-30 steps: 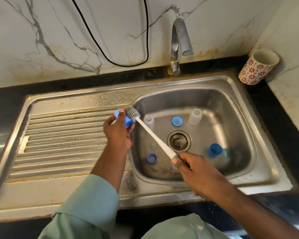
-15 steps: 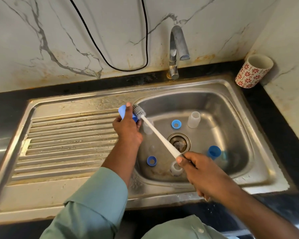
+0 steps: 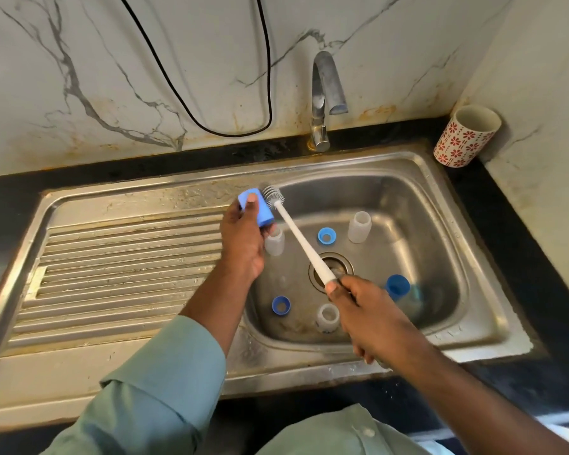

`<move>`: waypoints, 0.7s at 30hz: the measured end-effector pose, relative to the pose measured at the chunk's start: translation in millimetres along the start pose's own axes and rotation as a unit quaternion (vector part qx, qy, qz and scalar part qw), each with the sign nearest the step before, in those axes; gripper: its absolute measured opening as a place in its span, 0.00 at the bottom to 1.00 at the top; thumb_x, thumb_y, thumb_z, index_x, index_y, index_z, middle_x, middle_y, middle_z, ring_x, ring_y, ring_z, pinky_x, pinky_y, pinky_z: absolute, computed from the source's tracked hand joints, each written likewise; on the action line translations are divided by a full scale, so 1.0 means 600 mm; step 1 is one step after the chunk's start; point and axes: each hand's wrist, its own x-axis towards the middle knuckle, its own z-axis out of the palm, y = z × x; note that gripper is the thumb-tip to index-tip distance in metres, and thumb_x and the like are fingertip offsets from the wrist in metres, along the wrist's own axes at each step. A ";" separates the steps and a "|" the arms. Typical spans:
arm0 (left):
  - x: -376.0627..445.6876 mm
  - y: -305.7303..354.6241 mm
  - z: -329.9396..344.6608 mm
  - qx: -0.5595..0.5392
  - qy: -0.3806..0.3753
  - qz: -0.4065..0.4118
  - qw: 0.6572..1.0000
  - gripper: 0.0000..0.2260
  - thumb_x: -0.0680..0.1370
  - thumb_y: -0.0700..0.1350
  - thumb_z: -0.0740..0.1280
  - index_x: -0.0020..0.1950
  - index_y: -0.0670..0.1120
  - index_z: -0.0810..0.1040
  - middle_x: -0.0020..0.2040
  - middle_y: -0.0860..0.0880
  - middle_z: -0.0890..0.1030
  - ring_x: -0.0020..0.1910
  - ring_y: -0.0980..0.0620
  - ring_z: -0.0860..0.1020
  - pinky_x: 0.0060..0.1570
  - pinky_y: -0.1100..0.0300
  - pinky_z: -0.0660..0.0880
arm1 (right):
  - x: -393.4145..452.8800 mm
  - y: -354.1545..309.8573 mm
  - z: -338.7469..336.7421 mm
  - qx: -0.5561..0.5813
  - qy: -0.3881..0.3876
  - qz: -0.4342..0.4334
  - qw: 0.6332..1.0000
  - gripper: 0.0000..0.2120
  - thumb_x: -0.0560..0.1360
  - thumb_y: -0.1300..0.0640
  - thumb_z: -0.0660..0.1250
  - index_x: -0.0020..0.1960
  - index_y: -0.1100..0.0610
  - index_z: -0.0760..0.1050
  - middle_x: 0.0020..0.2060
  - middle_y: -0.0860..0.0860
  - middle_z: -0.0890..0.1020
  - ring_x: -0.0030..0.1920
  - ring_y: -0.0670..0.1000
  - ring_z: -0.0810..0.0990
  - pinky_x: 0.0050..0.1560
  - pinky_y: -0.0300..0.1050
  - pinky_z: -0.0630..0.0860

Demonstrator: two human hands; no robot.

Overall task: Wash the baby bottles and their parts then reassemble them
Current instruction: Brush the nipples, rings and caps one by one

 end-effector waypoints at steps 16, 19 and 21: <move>0.009 -0.012 0.005 0.010 0.042 -0.082 0.996 0.12 0.75 0.50 0.74 0.50 0.47 0.75 0.47 0.45 0.80 0.42 0.48 0.80 0.43 0.53 0.80 | 0.006 -0.004 0.003 -0.016 0.005 -0.010 1.000 0.13 0.82 0.45 0.55 0.46 0.51 0.72 0.31 0.50 0.74 0.22 0.44 0.71 0.23 0.38 0.71; 0.025 -0.001 -0.005 -0.004 0.070 -0.072 0.995 0.11 0.76 0.52 0.73 0.50 0.47 0.76 0.49 0.46 0.81 0.46 0.49 0.80 0.43 0.57 0.78 | -0.002 0.004 0.004 -0.028 -0.006 -0.016 0.999 0.13 0.82 0.44 0.55 0.46 0.51 0.72 0.31 0.49 0.73 0.21 0.42 0.70 0.23 0.37 0.70; 0.020 -0.007 -0.004 0.027 0.036 -0.063 0.997 0.09 0.78 0.51 0.71 0.52 0.47 0.77 0.50 0.46 0.81 0.46 0.50 0.80 0.41 0.58 0.78 | 0.001 0.001 0.006 -0.024 0.005 -0.012 1.000 0.13 0.82 0.44 0.55 0.46 0.50 0.72 0.31 0.49 0.74 0.23 0.43 0.70 0.23 0.38 0.71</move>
